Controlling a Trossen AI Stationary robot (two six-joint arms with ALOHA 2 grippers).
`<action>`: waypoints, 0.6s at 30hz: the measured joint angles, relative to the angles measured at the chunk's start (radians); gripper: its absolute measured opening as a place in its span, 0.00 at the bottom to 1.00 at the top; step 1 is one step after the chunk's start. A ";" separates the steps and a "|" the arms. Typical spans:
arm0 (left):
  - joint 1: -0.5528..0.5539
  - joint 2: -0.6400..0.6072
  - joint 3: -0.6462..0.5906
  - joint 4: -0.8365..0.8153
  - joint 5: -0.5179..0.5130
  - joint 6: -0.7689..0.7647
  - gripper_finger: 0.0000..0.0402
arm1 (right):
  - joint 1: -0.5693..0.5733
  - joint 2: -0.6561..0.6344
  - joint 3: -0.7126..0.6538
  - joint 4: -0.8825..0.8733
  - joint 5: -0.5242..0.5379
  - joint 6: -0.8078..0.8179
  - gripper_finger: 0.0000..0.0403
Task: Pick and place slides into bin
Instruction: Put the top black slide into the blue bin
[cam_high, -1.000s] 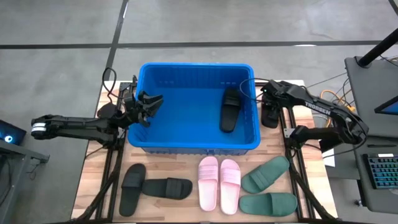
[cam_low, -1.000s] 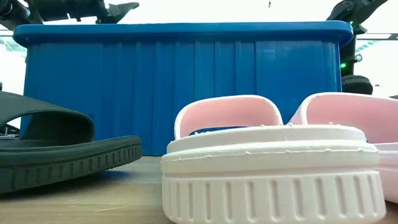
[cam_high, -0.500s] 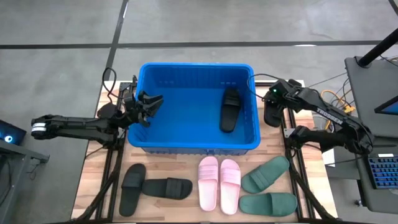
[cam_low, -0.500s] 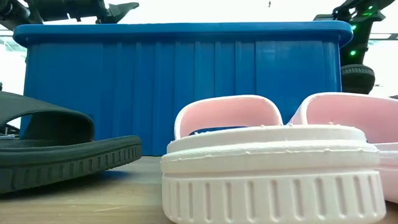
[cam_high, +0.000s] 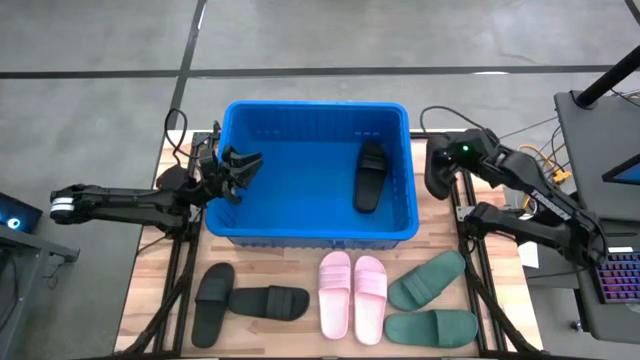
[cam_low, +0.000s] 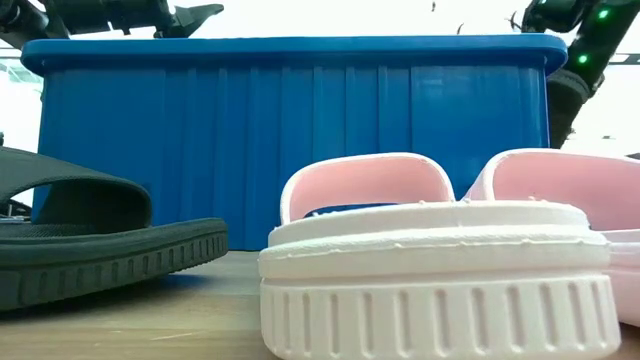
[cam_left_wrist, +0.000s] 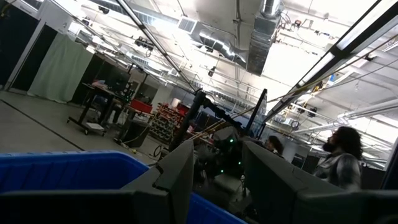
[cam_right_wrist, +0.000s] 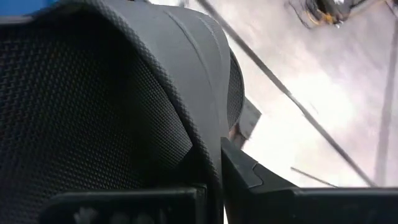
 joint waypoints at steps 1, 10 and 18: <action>0.000 0.000 0.000 0.000 0.000 0.000 0.31 | 0.000 -0.012 0.000 0.022 -0.012 0.012 0.03; 0.000 0.000 0.000 0.000 0.002 -0.001 0.31 | 0.000 -0.087 0.001 0.208 -0.037 0.074 0.03; 0.000 0.000 0.000 0.000 0.003 -0.001 0.31 | 0.001 -0.102 0.001 0.315 -0.099 0.141 0.03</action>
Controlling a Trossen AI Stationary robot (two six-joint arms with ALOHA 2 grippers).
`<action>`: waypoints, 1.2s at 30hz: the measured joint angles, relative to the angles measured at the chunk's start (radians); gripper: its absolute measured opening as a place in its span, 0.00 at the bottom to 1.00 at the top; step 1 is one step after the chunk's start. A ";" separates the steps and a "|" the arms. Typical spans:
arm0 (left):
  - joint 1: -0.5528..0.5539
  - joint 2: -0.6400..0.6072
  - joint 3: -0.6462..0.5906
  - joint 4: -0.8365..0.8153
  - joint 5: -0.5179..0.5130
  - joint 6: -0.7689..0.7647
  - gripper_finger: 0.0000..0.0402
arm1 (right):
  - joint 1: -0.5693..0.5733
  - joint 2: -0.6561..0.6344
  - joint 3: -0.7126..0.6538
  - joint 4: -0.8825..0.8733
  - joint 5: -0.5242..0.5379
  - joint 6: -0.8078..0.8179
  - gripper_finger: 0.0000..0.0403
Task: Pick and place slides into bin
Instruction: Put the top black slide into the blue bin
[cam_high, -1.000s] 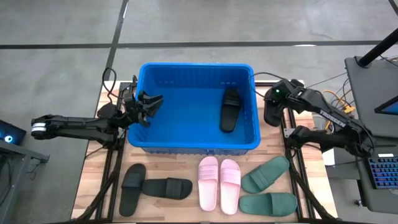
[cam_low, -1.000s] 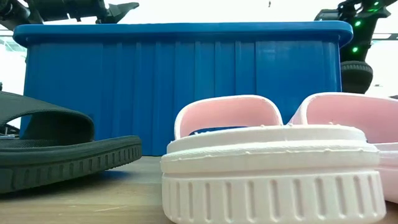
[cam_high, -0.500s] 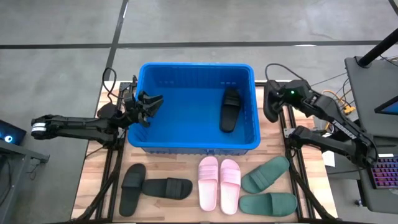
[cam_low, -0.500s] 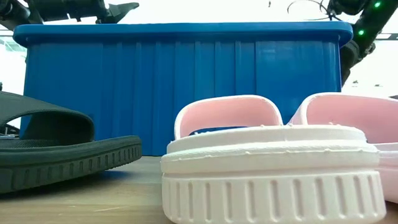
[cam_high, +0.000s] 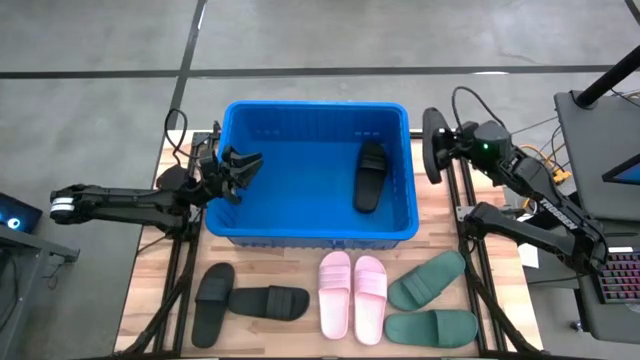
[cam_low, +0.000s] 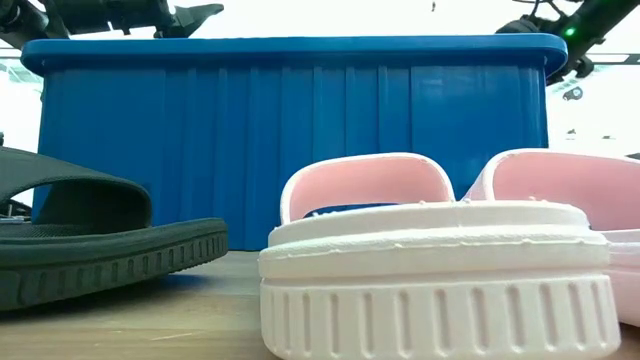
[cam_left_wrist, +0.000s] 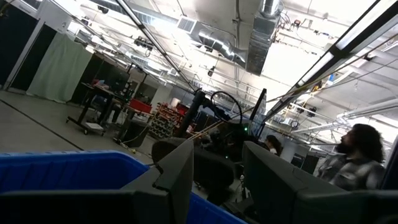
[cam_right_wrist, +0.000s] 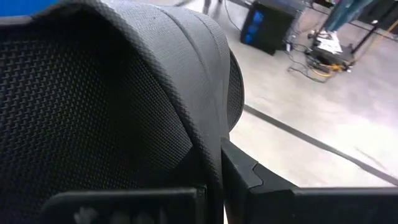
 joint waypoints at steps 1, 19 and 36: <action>0.000 0.000 0.000 0.000 0.000 0.000 0.31 | 0.000 0.000 0.000 0.013 -0.010 0.008 0.03; 0.000 0.000 -0.007 -0.001 0.001 0.000 0.31 | 0.000 0.000 0.000 0.478 -0.309 0.256 0.03; 0.000 0.000 -0.010 0.001 0.001 0.001 0.31 | 0.176 0.060 -0.001 0.640 -0.233 0.308 0.03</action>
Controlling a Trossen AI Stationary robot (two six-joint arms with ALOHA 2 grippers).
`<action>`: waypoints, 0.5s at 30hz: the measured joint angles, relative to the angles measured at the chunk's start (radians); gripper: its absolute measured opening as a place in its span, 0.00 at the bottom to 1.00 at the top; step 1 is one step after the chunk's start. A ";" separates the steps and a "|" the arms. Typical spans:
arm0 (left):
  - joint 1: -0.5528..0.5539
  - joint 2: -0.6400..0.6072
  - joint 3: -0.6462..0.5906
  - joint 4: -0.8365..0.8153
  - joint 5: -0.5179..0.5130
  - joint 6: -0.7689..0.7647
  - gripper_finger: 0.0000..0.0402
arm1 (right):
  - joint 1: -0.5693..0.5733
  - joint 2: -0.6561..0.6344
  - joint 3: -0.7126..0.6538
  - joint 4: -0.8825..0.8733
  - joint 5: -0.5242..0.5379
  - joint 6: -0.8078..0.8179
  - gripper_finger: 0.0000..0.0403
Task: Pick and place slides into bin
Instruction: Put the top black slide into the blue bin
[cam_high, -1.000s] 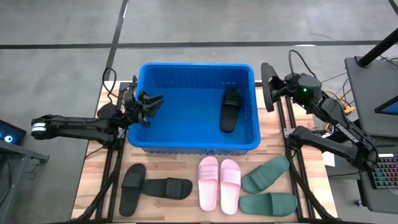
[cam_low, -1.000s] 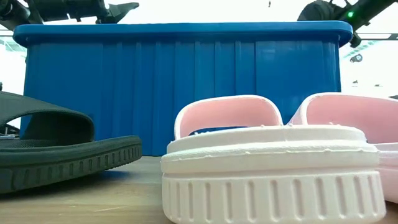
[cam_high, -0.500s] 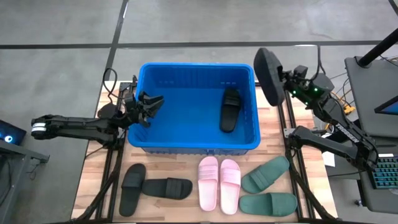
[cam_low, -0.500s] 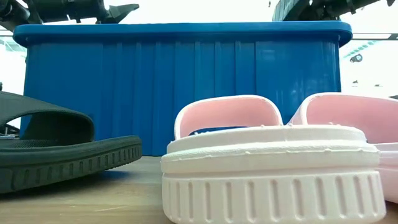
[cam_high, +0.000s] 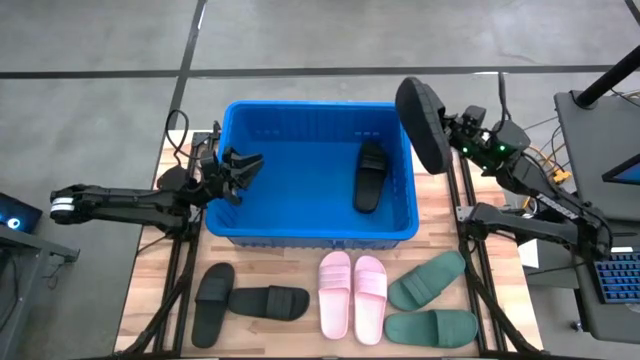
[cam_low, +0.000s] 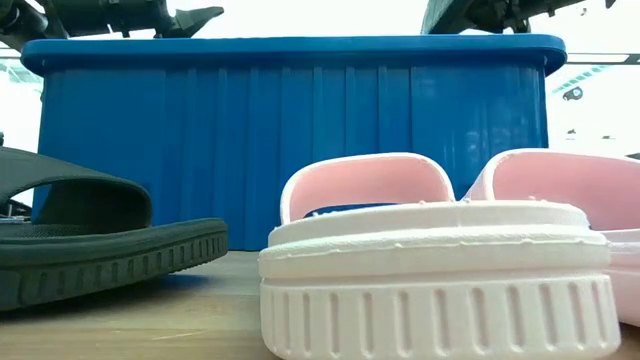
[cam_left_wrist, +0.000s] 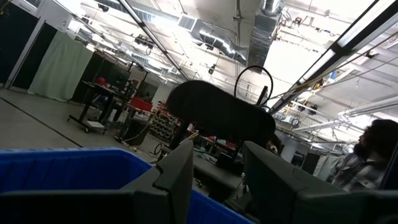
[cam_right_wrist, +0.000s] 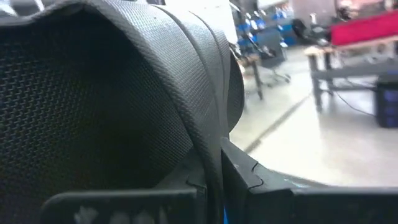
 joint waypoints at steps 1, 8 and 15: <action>0.000 0.000 0.001 -0.001 0.000 0.000 0.31 | 0.009 0.009 0.000 0.038 -0.011 0.009 0.03; 0.000 -0.001 0.002 0.001 -0.001 0.000 0.31 | 0.066 0.084 0.000 0.298 -0.176 0.135 0.03; 0.000 -0.001 0.002 -0.001 0.000 -0.001 0.31 | 0.087 0.132 0.000 0.375 -0.272 0.249 0.03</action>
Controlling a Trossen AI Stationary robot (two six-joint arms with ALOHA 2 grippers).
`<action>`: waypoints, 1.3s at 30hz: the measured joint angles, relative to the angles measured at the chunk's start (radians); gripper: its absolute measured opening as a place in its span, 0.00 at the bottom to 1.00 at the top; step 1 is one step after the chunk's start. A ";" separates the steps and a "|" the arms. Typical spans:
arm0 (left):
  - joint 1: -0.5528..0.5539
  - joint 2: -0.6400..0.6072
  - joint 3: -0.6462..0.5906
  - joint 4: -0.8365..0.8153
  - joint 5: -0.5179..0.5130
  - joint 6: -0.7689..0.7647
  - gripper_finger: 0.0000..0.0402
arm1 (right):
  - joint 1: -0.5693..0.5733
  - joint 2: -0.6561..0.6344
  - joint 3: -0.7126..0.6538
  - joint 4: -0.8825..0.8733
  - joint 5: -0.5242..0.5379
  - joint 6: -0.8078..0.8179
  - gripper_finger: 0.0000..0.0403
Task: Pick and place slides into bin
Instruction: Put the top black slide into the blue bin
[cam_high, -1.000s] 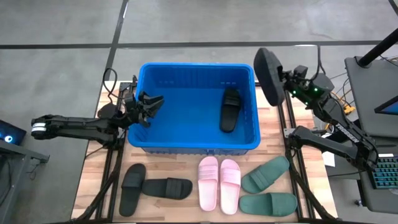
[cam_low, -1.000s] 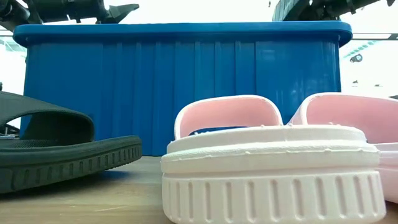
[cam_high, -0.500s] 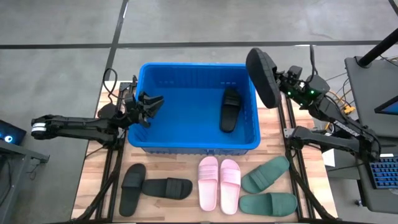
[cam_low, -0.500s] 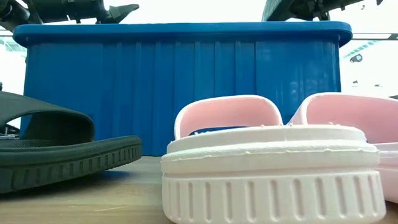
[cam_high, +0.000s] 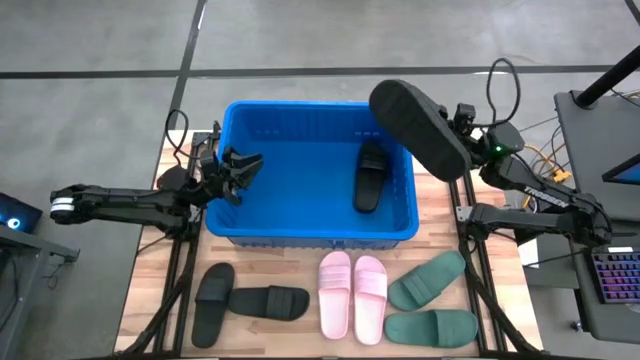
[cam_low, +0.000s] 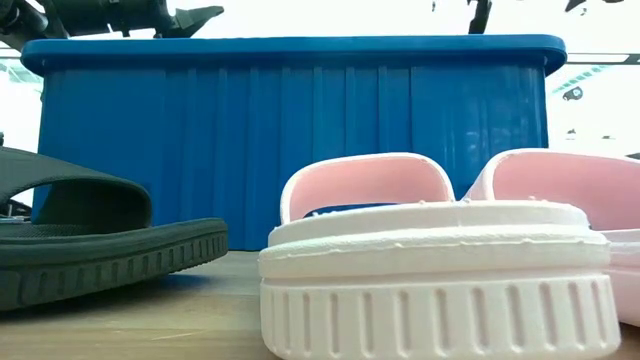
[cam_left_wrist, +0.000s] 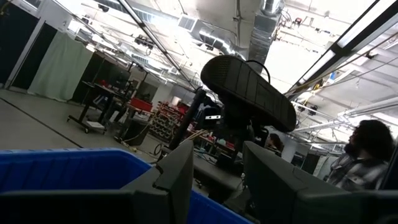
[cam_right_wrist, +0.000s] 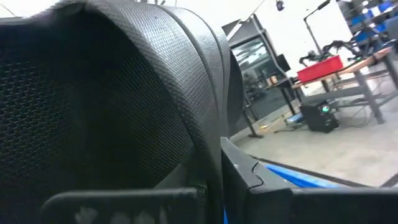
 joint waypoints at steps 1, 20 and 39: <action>0.000 0.000 0.000 0.000 0.000 0.000 0.31 | 0.002 0.002 0.000 0.001 0.000 0.000 0.03; 0.000 -0.003 0.003 -0.001 0.000 -0.004 0.31 | 0.188 0.318 0.422 -0.652 0.325 -0.293 0.03; 0.000 -0.021 -0.003 -0.003 0.001 -0.027 0.31 | 0.249 0.862 0.906 -1.315 0.713 -0.447 0.03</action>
